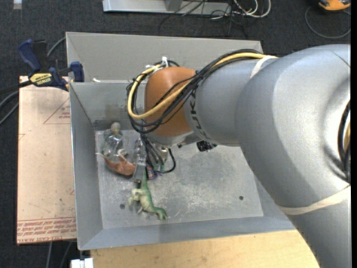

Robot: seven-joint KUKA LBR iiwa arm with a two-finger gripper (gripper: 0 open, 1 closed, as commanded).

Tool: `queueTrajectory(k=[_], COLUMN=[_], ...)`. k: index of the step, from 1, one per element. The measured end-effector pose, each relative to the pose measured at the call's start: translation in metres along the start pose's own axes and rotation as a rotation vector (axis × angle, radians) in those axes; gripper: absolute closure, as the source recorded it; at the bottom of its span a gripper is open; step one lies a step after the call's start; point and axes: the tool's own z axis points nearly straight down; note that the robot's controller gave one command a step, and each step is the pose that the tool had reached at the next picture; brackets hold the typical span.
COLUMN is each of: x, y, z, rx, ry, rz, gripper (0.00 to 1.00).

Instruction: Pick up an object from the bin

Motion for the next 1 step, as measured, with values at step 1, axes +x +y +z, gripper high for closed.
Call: queueTrajectory(k=[1], x=[0.0], y=[0.0], z=[0.0], rx=[0.0], ry=[0.0], rz=[0.0], gripper=[1.0])
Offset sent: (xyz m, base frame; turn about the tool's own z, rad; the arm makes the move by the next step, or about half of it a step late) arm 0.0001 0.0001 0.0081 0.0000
